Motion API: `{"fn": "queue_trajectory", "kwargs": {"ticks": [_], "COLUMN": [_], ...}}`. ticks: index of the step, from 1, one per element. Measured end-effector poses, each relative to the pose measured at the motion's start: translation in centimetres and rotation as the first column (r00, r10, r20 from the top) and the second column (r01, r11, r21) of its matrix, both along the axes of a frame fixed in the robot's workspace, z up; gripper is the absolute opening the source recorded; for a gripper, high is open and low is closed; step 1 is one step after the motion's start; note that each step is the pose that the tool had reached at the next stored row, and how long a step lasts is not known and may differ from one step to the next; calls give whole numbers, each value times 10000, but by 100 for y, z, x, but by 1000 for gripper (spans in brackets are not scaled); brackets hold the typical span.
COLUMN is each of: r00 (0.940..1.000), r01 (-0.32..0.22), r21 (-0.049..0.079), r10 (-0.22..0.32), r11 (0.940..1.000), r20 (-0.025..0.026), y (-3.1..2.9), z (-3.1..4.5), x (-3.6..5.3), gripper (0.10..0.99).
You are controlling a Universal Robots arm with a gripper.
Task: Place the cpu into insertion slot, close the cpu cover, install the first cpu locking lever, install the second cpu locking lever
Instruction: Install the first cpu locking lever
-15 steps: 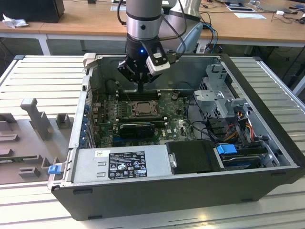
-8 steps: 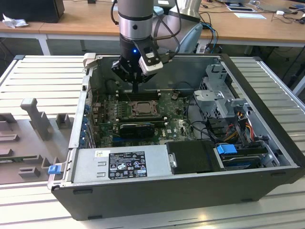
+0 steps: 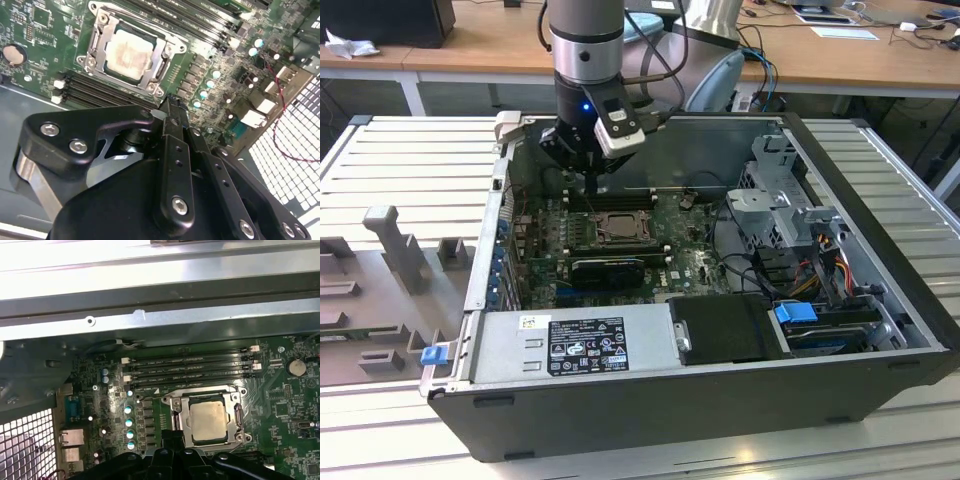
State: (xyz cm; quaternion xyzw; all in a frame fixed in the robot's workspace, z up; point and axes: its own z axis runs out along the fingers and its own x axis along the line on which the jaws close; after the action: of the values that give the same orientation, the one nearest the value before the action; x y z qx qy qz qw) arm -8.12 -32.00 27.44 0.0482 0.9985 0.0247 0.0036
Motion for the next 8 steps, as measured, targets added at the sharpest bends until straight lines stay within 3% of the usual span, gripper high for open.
{"fn": "queue_trajectory", "kwargs": {"ticks": [8], "r00": [10000], "r01": [0], "r21": [1], "r10": [0], "r11": [10000], "r20": [0], "y": [-1], "z": [-1], "x": [-39], "gripper": [106]}}
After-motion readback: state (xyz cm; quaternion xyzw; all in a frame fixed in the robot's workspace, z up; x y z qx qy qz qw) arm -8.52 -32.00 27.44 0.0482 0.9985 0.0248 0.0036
